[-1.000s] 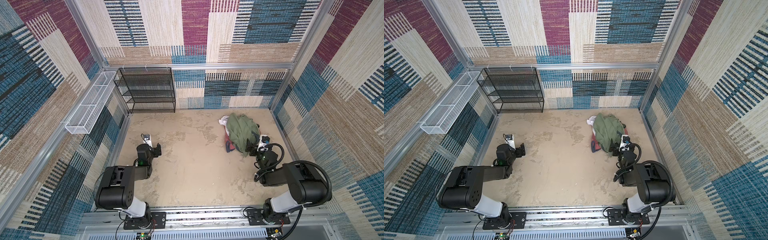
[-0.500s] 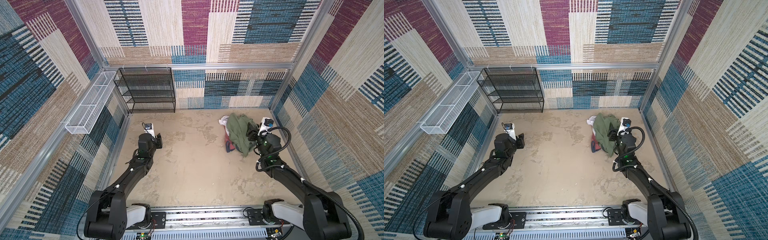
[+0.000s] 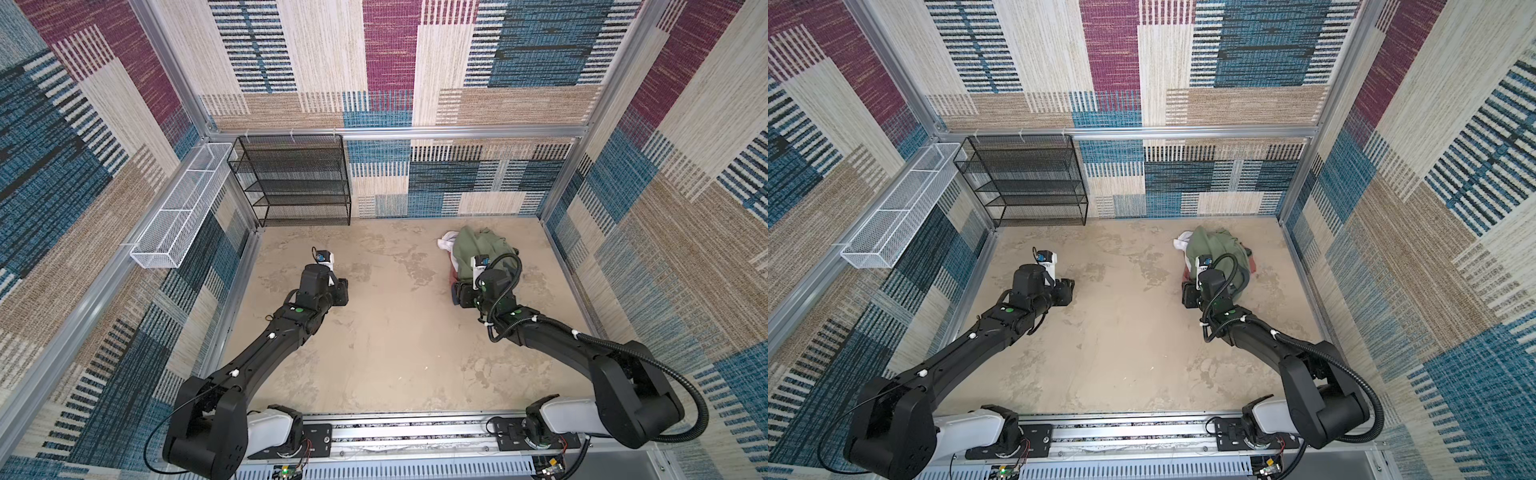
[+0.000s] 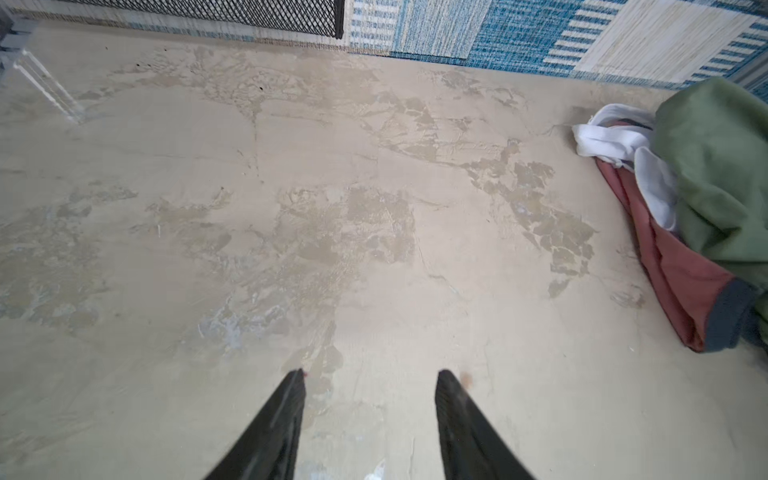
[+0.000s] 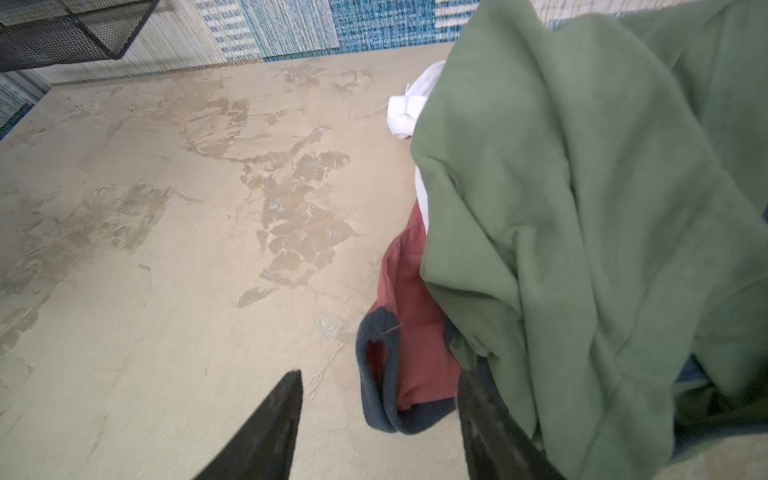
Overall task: Pick out a specific cloth from the pile
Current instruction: 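Reach the right gripper into the clothes pile while the left arm moves forward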
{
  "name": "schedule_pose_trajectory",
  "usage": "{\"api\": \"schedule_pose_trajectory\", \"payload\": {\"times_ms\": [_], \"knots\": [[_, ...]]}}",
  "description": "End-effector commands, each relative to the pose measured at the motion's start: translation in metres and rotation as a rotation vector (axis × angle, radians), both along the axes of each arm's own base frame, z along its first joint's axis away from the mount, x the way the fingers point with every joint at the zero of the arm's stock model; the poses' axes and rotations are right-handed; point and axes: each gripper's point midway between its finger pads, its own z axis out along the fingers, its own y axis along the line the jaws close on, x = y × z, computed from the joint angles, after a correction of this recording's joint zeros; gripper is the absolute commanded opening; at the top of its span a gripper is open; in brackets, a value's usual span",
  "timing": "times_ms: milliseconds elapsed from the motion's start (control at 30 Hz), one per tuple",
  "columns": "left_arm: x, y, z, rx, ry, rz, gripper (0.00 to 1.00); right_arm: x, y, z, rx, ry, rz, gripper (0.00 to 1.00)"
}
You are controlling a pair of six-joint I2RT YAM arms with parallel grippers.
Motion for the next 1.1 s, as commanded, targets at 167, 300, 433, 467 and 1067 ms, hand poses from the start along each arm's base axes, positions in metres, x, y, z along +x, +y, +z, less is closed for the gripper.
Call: {"api": "schedule_pose_trajectory", "payload": {"times_ms": [167, 300, 433, 467, 1067], "knots": [[-0.007, -0.008, -0.001, -0.054, 0.027, -0.015, 0.54, 0.010, 0.008, -0.016, 0.016, 0.054, -0.001, 0.62], [-0.014, -0.006, 0.000, -0.046, 0.035, -0.012, 0.54, 0.016, 0.008, -0.025, 0.001, 0.069, -0.015, 0.60], [-0.021, -0.001, -0.002, -0.049, 0.026, 0.004, 0.54, 0.023, 0.010, -0.032, -0.015, 0.085, -0.014, 0.57], [-0.020, 0.000, -0.001, -0.045, 0.015, 0.008, 0.54, 0.025, 0.010, -0.034, -0.020, 0.089, -0.013, 0.57], [-0.013, 0.000, -0.002, -0.019, 0.015, 0.004, 0.54, 0.044, 0.015, -0.047, -0.036, 0.125, -0.036, 0.00]]}}
